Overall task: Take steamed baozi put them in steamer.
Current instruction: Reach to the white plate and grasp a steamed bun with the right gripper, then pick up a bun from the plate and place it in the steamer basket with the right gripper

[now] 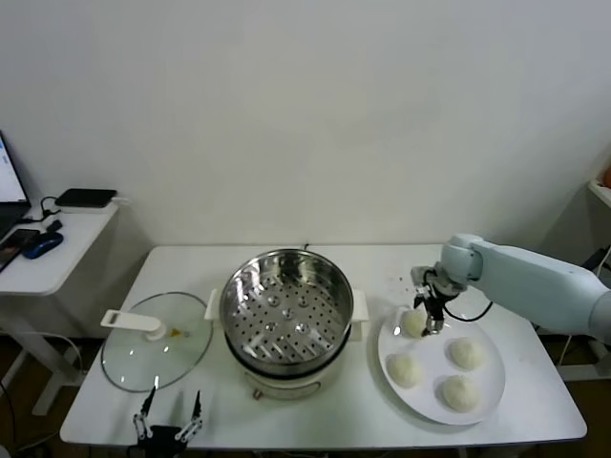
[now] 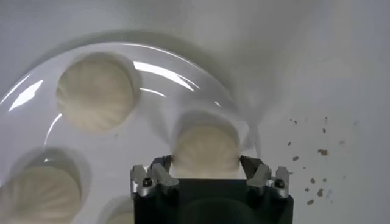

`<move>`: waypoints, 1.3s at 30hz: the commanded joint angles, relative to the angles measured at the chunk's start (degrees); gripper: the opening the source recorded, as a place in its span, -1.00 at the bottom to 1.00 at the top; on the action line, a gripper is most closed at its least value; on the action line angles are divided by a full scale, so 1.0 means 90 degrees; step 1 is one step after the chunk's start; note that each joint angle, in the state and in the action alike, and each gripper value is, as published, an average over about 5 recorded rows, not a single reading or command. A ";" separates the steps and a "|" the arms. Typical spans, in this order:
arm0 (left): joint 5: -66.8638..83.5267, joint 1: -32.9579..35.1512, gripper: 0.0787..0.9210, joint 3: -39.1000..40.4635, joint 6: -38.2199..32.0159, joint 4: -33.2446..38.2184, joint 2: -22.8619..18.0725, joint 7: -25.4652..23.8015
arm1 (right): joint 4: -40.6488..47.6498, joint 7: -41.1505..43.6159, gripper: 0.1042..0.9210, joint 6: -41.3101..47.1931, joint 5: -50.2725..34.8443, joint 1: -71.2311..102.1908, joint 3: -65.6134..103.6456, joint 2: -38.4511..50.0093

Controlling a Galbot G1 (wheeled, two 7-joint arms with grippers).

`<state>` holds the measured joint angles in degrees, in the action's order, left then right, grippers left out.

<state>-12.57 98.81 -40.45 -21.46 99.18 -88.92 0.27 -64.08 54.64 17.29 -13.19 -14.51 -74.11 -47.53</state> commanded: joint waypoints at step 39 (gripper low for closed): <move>-0.0012 0.0024 0.77 0.0027 -0.0050 0.0157 0.0034 0.0045 | 0.0433 0.0491 0.32 -0.6112 -0.1323 -0.3847 -0.1854 -0.3225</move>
<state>-12.80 99.07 -40.19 -21.77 100.65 -88.78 0.63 -65.13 58.02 -24.87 -27.96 -48.05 -91.35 -65.56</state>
